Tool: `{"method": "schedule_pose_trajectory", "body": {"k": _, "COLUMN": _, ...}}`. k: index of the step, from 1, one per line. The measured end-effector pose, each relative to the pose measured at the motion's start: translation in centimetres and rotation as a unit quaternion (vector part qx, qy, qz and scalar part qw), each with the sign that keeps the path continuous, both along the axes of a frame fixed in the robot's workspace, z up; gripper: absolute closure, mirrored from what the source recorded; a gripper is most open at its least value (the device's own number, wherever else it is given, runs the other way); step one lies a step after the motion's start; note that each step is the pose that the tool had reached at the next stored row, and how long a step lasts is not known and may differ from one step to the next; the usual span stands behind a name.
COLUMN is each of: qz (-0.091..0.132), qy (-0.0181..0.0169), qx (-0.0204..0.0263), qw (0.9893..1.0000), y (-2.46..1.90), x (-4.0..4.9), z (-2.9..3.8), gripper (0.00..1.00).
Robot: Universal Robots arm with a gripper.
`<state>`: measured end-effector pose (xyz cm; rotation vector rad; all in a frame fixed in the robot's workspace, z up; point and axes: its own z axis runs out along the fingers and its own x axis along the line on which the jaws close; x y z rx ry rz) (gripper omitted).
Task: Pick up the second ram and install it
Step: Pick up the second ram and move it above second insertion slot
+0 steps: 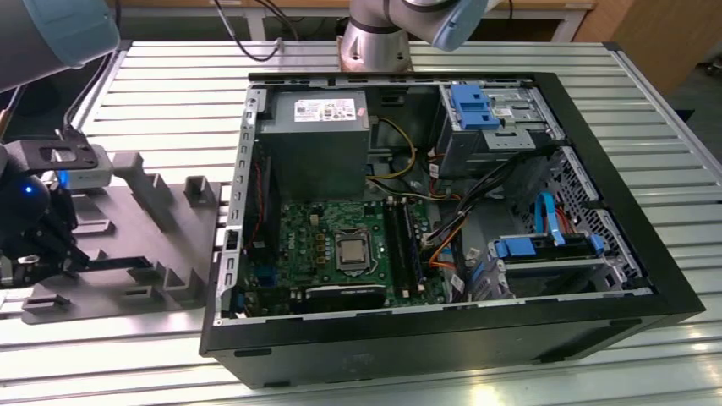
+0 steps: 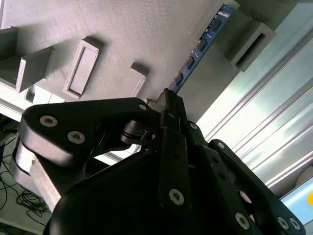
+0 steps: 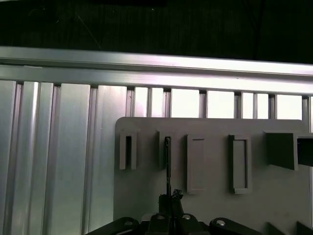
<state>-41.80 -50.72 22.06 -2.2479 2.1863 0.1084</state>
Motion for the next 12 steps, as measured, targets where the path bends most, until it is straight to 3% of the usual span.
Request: {"method": "schedule_pose_trajectory", "body": {"k": 12, "qz": 0.0, "qy": 0.0, "qx": 0.0, "qw": 1.0, "y": 0.0, "x": 0.0, "z": 0.89, "gripper": 0.88}}
